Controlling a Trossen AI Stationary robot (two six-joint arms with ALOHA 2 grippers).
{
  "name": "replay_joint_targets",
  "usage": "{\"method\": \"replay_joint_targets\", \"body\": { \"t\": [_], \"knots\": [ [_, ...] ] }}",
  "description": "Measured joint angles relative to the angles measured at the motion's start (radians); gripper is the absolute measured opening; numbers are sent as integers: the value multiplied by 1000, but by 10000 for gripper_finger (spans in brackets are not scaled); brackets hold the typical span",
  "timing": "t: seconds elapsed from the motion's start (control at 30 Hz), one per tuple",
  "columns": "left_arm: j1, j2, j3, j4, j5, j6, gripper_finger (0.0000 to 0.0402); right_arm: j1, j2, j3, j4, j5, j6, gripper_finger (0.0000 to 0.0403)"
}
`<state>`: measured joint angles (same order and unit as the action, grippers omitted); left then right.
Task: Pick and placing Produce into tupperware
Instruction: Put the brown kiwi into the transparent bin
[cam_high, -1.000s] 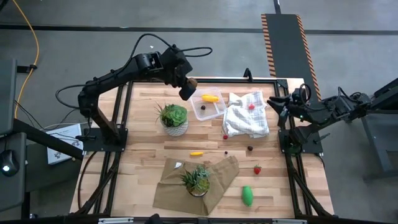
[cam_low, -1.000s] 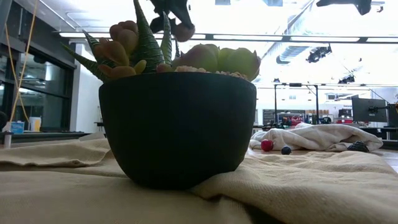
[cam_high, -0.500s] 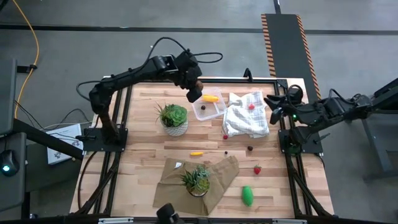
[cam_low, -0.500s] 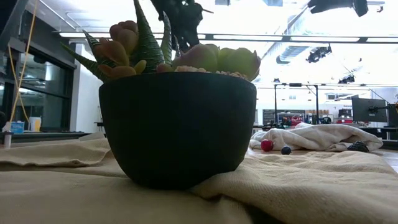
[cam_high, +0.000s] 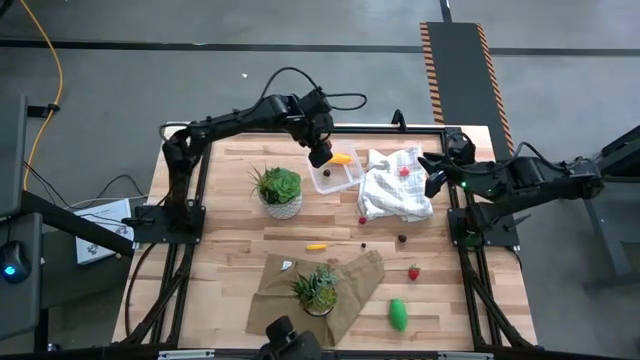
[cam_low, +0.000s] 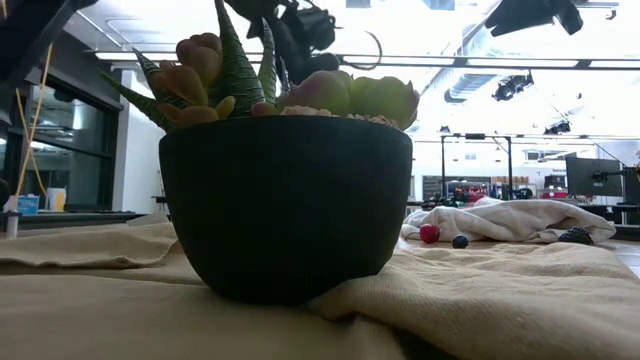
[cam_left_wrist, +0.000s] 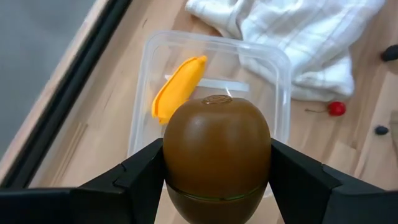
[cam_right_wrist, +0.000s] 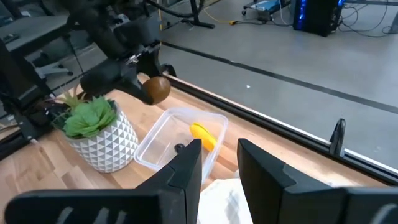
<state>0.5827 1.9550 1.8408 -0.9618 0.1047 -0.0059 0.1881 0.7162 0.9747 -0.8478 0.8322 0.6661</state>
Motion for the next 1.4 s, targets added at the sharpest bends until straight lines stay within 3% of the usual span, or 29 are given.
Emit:
{"method": "replay_joint_targets", "body": {
  "t": [0.83,1.4],
  "knots": [
    [0,172,0,57,102,-4,236,-45,19,0,0,-58,-4,94],
    [0,177,-4,70,105,10,237,-45,19,0,0,-40,-4,94]
  ]
}}
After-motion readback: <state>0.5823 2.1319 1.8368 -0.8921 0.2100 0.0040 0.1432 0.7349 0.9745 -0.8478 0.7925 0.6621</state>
